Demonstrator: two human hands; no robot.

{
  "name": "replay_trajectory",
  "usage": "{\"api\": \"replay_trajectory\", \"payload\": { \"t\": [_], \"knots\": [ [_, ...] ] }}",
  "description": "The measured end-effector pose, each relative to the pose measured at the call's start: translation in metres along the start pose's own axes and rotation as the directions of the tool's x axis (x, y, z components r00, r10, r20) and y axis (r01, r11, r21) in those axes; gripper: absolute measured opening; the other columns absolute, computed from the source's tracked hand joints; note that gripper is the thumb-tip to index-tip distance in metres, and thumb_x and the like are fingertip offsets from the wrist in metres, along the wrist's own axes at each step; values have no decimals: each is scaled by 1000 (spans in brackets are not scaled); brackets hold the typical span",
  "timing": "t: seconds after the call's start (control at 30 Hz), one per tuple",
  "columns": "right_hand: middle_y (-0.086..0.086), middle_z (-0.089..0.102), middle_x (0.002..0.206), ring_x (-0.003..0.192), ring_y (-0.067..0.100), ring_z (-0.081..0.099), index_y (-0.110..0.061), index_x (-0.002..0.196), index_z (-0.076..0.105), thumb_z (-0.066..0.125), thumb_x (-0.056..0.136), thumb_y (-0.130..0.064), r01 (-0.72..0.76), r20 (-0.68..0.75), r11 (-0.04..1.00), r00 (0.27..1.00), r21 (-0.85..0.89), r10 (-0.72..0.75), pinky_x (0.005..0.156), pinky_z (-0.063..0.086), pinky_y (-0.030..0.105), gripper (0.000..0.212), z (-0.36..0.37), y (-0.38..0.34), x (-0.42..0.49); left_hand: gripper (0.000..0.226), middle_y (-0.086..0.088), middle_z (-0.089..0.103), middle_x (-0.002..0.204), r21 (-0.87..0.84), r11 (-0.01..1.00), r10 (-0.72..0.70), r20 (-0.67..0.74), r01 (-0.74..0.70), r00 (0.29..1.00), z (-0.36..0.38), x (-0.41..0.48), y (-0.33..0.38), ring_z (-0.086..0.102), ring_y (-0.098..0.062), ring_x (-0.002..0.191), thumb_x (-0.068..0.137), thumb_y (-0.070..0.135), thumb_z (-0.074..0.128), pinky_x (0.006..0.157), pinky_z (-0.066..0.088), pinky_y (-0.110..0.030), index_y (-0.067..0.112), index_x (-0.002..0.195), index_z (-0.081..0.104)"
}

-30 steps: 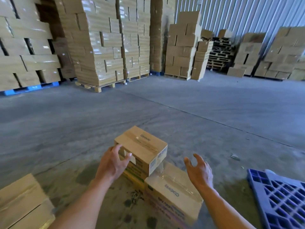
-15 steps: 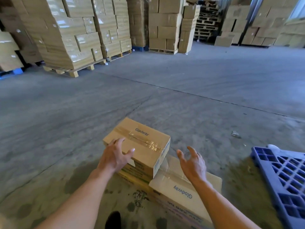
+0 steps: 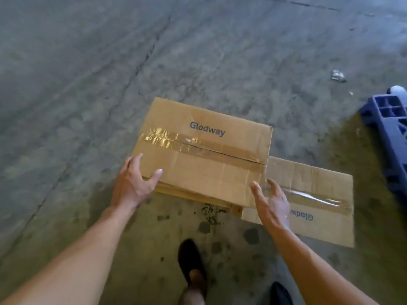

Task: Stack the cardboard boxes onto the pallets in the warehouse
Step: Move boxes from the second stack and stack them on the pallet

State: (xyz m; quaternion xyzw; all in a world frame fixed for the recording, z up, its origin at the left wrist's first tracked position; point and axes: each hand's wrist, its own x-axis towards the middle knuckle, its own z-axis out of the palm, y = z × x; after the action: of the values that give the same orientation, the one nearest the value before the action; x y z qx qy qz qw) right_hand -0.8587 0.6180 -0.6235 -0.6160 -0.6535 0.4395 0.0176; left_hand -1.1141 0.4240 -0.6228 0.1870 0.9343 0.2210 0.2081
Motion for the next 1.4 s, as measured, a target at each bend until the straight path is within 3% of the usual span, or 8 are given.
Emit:
{"api": "replay_trajectory", "payload": {
  "t": [0.2, 0.3, 0.47, 0.7, 0.83, 1.07, 1.23, 1.4],
  "knots": [
    [12, 40, 156, 142, 32, 39, -16, 157, 27, 63, 87, -63, -239, -52, 965, 968, 105, 245, 117, 32, 47, 92, 66, 40, 49, 112, -25, 30, 157, -4, 987, -158, -30, 158, 987, 44, 88, -81, 27, -36, 146, 76, 60, 77, 118, 26, -45, -1, 154, 25],
    [13, 36, 159, 144, 34, 36, -16, 158, 24, 64, 81, -69, -299, -52, 942, 949, 149, 310, 119, 31, 51, 102, 81, 54, 58, 125, -20, 48, 145, -99, 974, -205, 17, 206, 979, 55, 114, -109, 45, -34, 135, 55, 81, 76, 113, 38, -43, 3, 146, 39],
    [11, 46, 149, 136, 32, 45, -16, 153, 36, 64, 75, -73, -281, -64, 938, 952, 205, 299, 114, 37, 49, 101, 84, 64, 60, 108, 0, 67, 112, -295, 933, -158, 173, 204, 972, 62, 119, -119, 63, -21, 103, 42, 85, 70, 92, 48, -32, 19, 126, 63],
    [5, 48, 145, 127, 30, 53, -30, 153, 37, 79, 42, -84, -206, -34, 893, 971, 400, 239, 101, 50, 58, 130, 41, 26, 48, 77, 2, 74, 113, -687, 662, -233, 191, 299, 954, 31, 91, -100, 70, -24, 105, 43, 63, 92, 89, 57, -56, 38, 112, 69],
    [5, 52, 140, 121, 28, 58, -31, 151, 40, 88, 37, -73, -137, 45, 852, 990, 505, 133, 89, 58, 52, 131, 8, -17, 31, 71, -1, 76, 109, -775, 574, -295, 106, 265, 949, -6, 36, -91, 72, -24, 103, 47, 57, 92, 91, 56, -55, 32, 109, 71],
    [-9, 61, 120, 104, 19, 66, -35, 141, 46, 76, 81, -39, 76, 215, 848, 952, 525, -218, 61, 60, 26, 67, -47, -88, -6, 67, 3, 75, 110, -872, 469, -415, -76, 142, 907, -85, -100, -65, 71, -19, 100, 57, 49, 90, 71, 61, -31, 28, 116, 65],
    [-5, 61, 124, 114, 24, 63, -31, 147, 46, 81, 78, -45, 205, 342, 851, 851, 483, -399, 89, 59, 51, 79, -84, -107, -43, 64, 4, 71, 109, -897, 440, -526, -219, 43, 822, -110, -225, -32, 70, -21, 97, 61, 52, 89, 59, 58, -35, 31, 114, 61],
    [-12, 61, 110, 111, 26, 63, -34, 145, 48, 83, 71, -56, 360, 445, 838, 723, 411, -529, 93, 56, 56, 85, -116, -124, -93, 69, 1, 69, 116, -895, 445, -664, -348, -25, 662, -112, -349, -11, 69, -24, 102, 70, 47, 87, 60, 61, -34, 25, 128, 58]
  ]
}}
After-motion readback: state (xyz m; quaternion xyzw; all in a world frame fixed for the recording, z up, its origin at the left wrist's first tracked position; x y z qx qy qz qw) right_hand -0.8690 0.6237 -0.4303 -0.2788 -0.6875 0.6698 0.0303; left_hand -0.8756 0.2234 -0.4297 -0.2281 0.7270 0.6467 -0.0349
